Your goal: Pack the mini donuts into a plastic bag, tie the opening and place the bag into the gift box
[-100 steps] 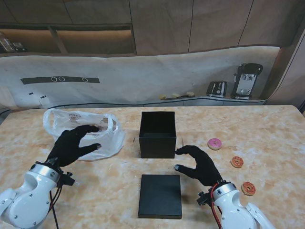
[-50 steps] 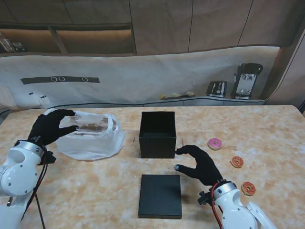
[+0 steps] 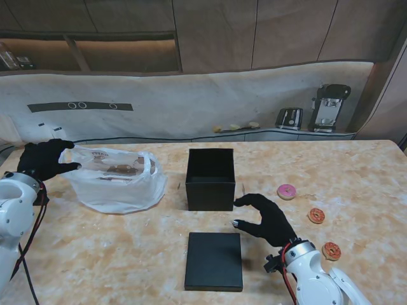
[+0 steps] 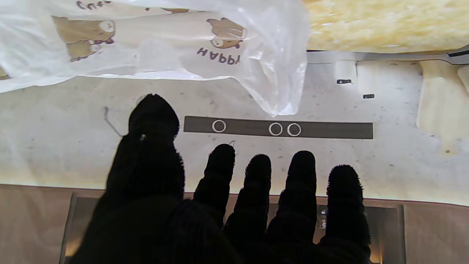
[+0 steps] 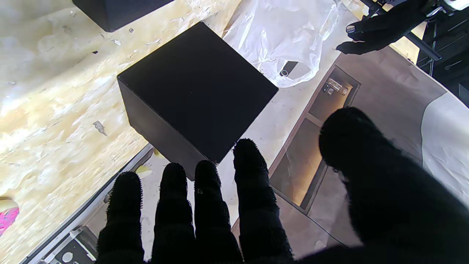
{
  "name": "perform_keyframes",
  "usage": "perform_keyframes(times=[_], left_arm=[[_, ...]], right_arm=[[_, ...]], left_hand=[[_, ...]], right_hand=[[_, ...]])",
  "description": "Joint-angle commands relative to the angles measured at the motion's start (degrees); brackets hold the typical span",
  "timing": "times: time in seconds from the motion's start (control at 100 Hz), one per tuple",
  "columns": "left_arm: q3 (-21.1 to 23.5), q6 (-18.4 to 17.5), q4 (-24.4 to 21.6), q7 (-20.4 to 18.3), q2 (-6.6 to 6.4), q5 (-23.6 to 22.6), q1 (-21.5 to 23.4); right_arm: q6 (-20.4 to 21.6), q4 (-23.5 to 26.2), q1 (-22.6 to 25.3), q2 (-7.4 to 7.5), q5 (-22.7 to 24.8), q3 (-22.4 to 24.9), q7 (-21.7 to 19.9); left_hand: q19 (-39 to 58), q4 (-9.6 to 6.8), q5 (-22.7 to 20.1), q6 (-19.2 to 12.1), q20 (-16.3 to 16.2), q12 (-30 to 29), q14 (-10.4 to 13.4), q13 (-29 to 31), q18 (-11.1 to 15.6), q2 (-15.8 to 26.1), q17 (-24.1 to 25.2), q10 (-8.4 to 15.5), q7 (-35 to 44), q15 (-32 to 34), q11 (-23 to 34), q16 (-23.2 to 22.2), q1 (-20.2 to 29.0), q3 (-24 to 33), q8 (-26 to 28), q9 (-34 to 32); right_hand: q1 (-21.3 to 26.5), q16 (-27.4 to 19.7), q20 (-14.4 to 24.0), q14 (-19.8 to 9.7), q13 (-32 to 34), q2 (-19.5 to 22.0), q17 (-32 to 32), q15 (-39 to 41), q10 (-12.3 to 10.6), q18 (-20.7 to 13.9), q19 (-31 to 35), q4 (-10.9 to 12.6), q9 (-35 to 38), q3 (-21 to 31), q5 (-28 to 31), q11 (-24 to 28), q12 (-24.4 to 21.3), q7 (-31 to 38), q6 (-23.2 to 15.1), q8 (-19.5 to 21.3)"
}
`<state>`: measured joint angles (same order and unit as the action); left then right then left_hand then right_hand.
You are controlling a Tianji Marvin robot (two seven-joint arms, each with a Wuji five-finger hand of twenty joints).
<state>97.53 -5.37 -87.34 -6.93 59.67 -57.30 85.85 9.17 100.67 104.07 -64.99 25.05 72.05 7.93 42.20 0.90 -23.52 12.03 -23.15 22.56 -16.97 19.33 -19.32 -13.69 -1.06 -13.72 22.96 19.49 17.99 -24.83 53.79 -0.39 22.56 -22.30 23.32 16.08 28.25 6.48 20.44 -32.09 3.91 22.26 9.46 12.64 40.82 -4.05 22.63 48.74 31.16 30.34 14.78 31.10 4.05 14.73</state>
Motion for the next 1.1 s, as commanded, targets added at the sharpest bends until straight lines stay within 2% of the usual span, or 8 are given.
perform_keyframes(times=[0.0,0.2,0.4,0.65,0.91,1.09], left_arm=[[-0.5,0.9,0.7,-1.0,-0.44,0.4,-1.4],[-3.9,4.1,6.4,0.9,-0.78,-2.8,-6.5],[-7.9,11.4,10.8,0.7,-0.52,-1.0,-11.2],[-12.9,20.5,15.8,0.1,-0.28,0.2,-16.4],[-18.6,30.4,20.5,-1.5,0.06,3.3,-21.1],[-21.7,35.5,22.5,-3.2,0.27,6.5,-23.2]], right_arm=[[-0.3,0.3,0.4,-0.13,0.3,-0.2,-0.9],[-0.8,0.4,0.2,-0.05,0.7,-0.2,-1.2],[-1.1,0.5,0.3,0.00,1.1,-0.1,-1.2],[-1.8,0.9,0.6,0.08,1.6,0.2,-1.4],[-2.5,1.2,0.7,0.12,1.9,0.3,-1.5],[-2.8,1.2,0.7,0.11,1.9,0.3,-1.6]], left_hand=[[-1.3,0.53,2.9,0.7,1.3,-0.8,0.8,-2.0,0.8,-0.3,1.4,0.2,-1.9,-1.5,-0.7,0.8,-1.4,-1.0,-0.6,2.9],[-3.2,0.51,6.6,2.1,1.8,-1.6,1.1,-5.0,1.4,0.2,2.1,-0.2,-5.7,-3.0,-2.0,1.8,-3.7,-0.9,-2.5,8.3],[-3.4,0.47,9.0,2.9,1.7,-2.0,0.3,-6.3,1.4,0.0,2.5,-1.0,-7.8,-3.4,-2.4,2.2,-4.4,-1.0,-3.4,9.8],[-4.1,0.28,8.7,5.1,2.0,-2.9,-1.2,-7.2,0.8,-1.7,3.1,-2.9,-10.3,-3.9,-3.2,2.9,-2.6,-0.5,-4.6,10.5],[-4.9,0.12,9.7,5.6,2.6,-3.3,-2.1,-7.9,0.0,-3.1,3.3,-3.3,-11.9,-4.3,-3.5,3.5,-1.8,-0.5,-4.7,11.4],[-4.8,0.03,8.4,6.0,2.5,-4.1,-3.5,-6.3,-2.6,-4.0,1.7,-5.7,-12.4,-4.4,-4.2,4.0,-1.5,-0.4,-4.2,9.7]], right_hand=[[-0.7,1.1,-0.6,-0.7,0.7,0.3,-0.5,0.2,-0.1,-0.2,0.6,0.4,0.8,0.5,0.2,0.2,1.9,-0.4,0.1,0.4],[-0.8,1.1,-0.6,-0.7,0.7,0.4,-0.6,0.2,-0.1,-0.2,0.5,0.4,0.7,0.5,0.3,0.2,1.9,-0.4,0.1,0.4],[-0.8,1.1,-0.6,-0.7,0.7,0.4,-0.7,0.1,-0.1,-0.2,0.4,0.4,0.8,0.5,0.3,0.2,1.9,-0.4,0.1,0.5],[-0.7,1.1,-0.6,-0.7,0.7,0.4,-0.7,0.1,-0.1,-0.2,0.3,0.4,0.8,0.5,0.3,0.2,1.9,-0.5,0.1,0.5],[-0.8,1.1,-0.5,-0.7,0.7,0.4,-0.9,0.1,-0.1,-0.2,0.2,0.4,0.8,0.5,0.2,0.2,1.9,-0.5,0.2,0.5],[-0.8,1.1,-0.5,-0.7,0.6,0.4,-1.0,0.1,-0.1,-0.2,0.1,0.4,0.8,0.6,0.3,0.2,1.9,-0.5,0.2,0.5]])
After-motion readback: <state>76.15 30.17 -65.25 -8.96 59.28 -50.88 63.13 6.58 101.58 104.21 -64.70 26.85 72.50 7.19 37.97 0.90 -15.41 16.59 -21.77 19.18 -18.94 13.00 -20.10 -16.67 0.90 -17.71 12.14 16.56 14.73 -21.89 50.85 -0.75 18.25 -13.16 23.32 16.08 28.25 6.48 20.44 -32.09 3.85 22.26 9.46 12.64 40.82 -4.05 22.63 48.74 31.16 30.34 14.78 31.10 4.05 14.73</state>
